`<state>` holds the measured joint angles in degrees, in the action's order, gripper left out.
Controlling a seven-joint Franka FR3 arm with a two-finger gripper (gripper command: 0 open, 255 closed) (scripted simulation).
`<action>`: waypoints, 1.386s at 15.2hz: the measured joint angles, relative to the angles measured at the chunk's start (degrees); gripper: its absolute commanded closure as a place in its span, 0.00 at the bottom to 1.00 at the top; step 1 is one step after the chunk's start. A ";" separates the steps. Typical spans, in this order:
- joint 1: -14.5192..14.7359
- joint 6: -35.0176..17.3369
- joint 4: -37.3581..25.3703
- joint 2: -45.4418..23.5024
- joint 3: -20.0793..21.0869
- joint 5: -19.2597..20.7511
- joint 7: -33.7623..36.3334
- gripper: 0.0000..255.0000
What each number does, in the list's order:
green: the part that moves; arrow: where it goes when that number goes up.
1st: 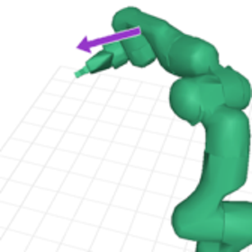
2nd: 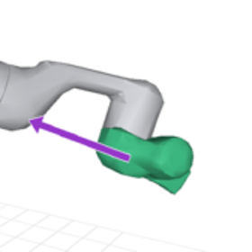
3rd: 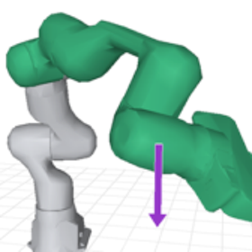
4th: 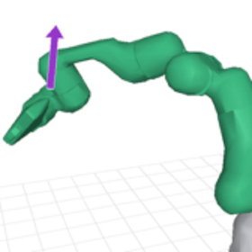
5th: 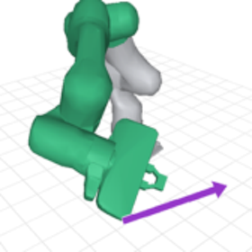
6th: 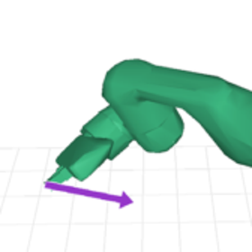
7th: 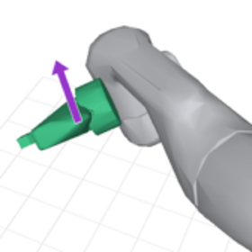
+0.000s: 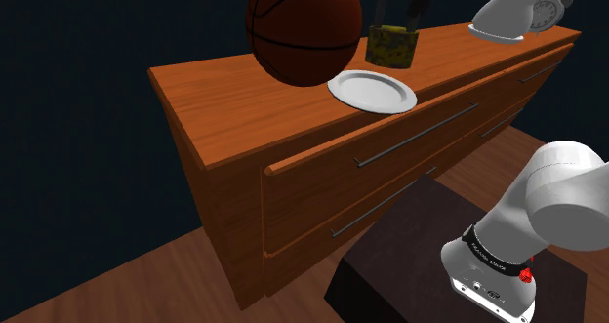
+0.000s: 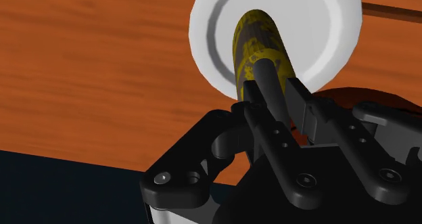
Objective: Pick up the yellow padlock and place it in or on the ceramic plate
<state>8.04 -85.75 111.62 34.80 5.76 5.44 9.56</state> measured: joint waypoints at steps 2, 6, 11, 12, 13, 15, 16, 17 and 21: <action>0.10 -1.30 1.97 0.65 0.10 -0.09 0.29 1.00; 0.26 -4.27 6.55 2.24 0.02 -0.18 0.58 1.00; 0.42 -7.63 11.30 3.60 -0.02 -0.25 0.94 1.00; 0.43 -7.85 11.61 3.75 -0.01 -0.26 0.98 1.00; 0.44 -7.95 11.72 3.86 -0.02 -0.26 0.98 1.00; 0.45 -8.06 11.80 3.93 -0.03 -0.25 0.99 1.00; 0.45 -8.07 11.80 3.93 -0.03 -0.25 0.98 1.00; 0.45 -8.09 11.84 3.97 -0.03 -0.25 0.99 1.00; 0.45 -8.06 11.94 3.90 -0.04 -0.26 0.97 0.00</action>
<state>8.48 -93.81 123.56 38.70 5.72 5.19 10.53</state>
